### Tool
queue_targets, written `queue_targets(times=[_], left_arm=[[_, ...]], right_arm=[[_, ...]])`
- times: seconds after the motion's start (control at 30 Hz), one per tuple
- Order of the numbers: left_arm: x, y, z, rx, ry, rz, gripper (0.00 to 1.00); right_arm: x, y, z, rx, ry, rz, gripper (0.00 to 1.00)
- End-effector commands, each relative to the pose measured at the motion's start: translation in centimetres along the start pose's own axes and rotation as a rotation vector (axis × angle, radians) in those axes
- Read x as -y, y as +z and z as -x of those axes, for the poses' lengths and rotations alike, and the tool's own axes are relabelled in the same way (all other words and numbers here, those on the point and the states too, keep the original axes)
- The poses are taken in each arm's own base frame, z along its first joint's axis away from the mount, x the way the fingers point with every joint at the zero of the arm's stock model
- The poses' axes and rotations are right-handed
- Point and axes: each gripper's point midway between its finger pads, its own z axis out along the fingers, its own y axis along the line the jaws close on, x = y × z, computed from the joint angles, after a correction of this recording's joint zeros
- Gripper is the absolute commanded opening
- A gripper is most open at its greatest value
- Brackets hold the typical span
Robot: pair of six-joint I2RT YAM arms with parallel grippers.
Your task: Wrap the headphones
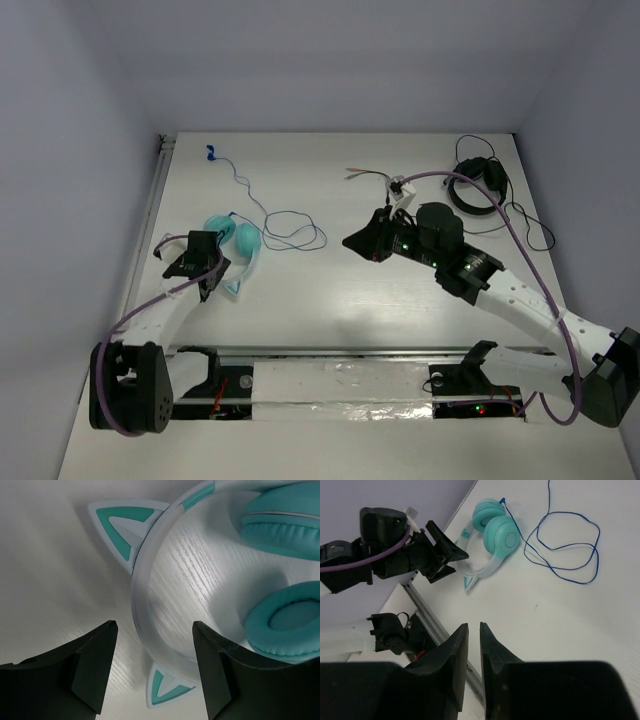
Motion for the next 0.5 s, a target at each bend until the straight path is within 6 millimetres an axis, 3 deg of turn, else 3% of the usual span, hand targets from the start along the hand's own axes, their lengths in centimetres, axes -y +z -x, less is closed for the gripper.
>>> queue_targets(times=[0.0, 0.1, 0.3, 0.47], left_arm=[[0.0, 1.5, 0.6, 0.042, -0.039, 0.021, 0.59], [-0.1, 2.3, 0.2, 0.037, -0.022, 0.035, 0.57], [-0.1, 3.2, -0.5, 0.014, 0.01, 0.047, 0.36], [0.3, 3.7, -1.5, -0.039, 0.054, 0.035, 0.27]], right_arm=[[-1.4, -0.4, 1.5, 0.064, -0.039, 0.063, 0.24], [-1.2, -0.4, 1.5, 0.066, -0.041, 0.051, 0.28], [-0.3, -0.5, 1.9, 0.093, -0.038, -0.001, 0.31], [0.0, -0.6, 2.2, 0.113, -0.038, -0.017, 0.31]])
